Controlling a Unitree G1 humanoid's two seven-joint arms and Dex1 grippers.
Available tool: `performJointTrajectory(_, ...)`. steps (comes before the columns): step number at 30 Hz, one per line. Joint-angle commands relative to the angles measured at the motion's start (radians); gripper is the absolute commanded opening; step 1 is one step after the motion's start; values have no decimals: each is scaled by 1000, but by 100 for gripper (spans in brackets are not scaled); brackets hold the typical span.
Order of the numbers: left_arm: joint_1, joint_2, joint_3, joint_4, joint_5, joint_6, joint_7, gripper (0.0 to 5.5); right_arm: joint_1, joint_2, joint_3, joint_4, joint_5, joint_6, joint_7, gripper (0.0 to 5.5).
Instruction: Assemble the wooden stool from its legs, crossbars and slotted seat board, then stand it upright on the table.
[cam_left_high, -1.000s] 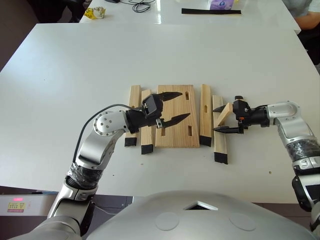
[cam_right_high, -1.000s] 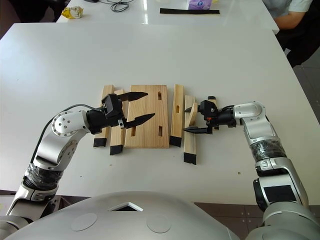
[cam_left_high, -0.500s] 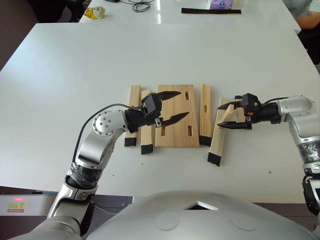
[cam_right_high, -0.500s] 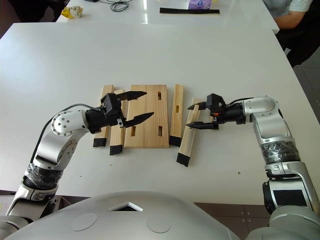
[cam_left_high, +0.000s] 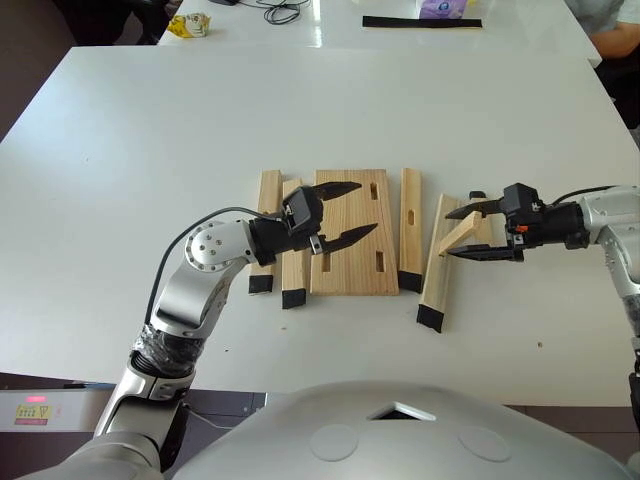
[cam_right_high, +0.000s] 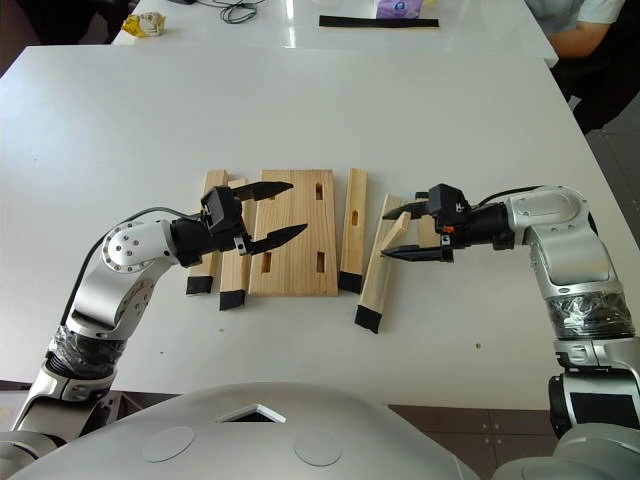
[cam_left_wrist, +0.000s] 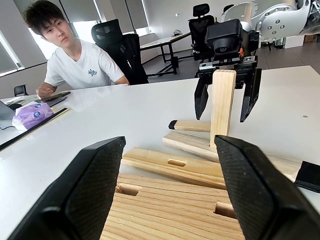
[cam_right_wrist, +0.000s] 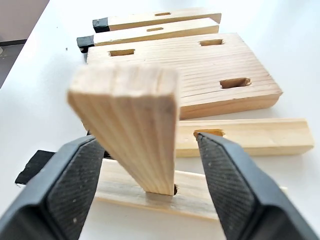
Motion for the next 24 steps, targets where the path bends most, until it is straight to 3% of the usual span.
performJointTrajectory(1,4,5,5,3,11,-9,3,330,-25,-8,-59,-68,67,52,-29,331)
performJointTrajectory(8,4,9,6,-1,9,-7,0,330,-8,-51,-133,-205,199,158,-9,331)
performJointTrajectory(16,-2,9,5,4,6,-7,-3,330,-7,69,-155,-298,283,231,-196,331)
performJointTrajectory(24,-13,10,5,9,5,-5,-8,330,62,107,-131,-325,268,219,-235,331)
